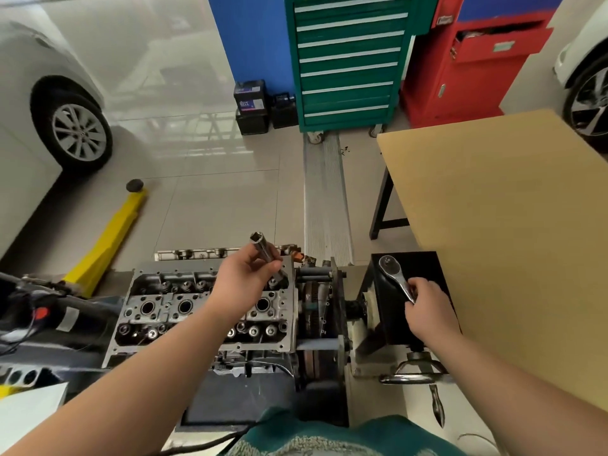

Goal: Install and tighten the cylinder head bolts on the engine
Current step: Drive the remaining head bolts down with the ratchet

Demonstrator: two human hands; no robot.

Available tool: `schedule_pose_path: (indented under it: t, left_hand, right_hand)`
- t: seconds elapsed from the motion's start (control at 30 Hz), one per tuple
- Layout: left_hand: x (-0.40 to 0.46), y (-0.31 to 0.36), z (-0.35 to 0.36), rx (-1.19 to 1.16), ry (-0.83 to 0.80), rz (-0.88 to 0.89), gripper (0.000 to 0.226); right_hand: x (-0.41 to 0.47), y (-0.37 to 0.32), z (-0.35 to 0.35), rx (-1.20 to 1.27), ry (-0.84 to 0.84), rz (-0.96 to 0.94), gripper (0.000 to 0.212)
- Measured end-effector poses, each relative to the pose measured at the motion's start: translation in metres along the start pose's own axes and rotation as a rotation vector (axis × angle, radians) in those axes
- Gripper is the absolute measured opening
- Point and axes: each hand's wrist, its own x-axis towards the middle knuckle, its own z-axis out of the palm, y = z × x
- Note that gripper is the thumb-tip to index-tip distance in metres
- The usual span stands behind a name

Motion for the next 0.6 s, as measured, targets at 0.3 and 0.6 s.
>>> schedule_pose_path:
  t: [0.3,0.6]
  left_hand:
    - [-0.004,-0.012,0.004,0.002,0.054,-0.016,0.02]
    - [-0.004,-0.023,0.018,0.085,0.074,0.038,0.016]
  right_hand:
    - [0.011,0.001,0.0,-0.086,-0.043,-0.034,0.051]
    - [0.014,-0.016,-0.01,-0.131,-0.086,0.021,0.056]
